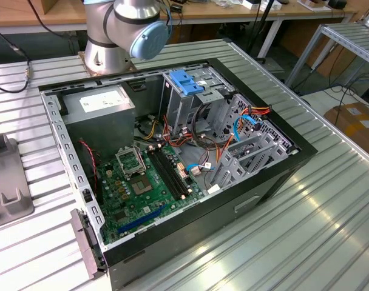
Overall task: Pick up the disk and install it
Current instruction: 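Pick up the disk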
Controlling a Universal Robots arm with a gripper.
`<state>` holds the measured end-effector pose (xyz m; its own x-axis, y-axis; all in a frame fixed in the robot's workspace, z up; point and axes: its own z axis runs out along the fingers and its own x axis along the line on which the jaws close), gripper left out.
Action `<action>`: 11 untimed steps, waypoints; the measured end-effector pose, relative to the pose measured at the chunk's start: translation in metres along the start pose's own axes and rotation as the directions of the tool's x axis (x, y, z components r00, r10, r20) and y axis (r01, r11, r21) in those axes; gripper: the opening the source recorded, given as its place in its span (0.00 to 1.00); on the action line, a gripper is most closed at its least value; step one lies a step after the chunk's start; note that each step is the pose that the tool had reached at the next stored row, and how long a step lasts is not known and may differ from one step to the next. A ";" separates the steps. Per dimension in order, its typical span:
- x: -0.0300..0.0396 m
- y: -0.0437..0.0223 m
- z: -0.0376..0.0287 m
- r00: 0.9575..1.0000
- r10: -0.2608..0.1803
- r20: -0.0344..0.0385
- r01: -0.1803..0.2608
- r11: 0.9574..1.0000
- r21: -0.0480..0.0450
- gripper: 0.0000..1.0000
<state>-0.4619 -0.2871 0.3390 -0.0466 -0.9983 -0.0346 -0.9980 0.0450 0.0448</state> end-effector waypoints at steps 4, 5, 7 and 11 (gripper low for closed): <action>-0.0033 0.0040 0.0034 1.000 -0.005 0.007 0.005 1.000 -0.001 0.54; -0.0044 0.0058 0.0047 1.000 -0.007 0.010 0.007 1.000 -0.001 0.54; -0.0050 0.0085 0.0066 1.000 -0.008 0.014 0.008 1.000 -0.001 0.54; -0.0045 0.0129 0.0168 0.999 -0.036 0.016 0.036 0.999 -0.002 0.54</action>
<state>-0.4753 -0.2814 0.3230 -0.0110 -0.9986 -0.0518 -0.9989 0.0086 0.0456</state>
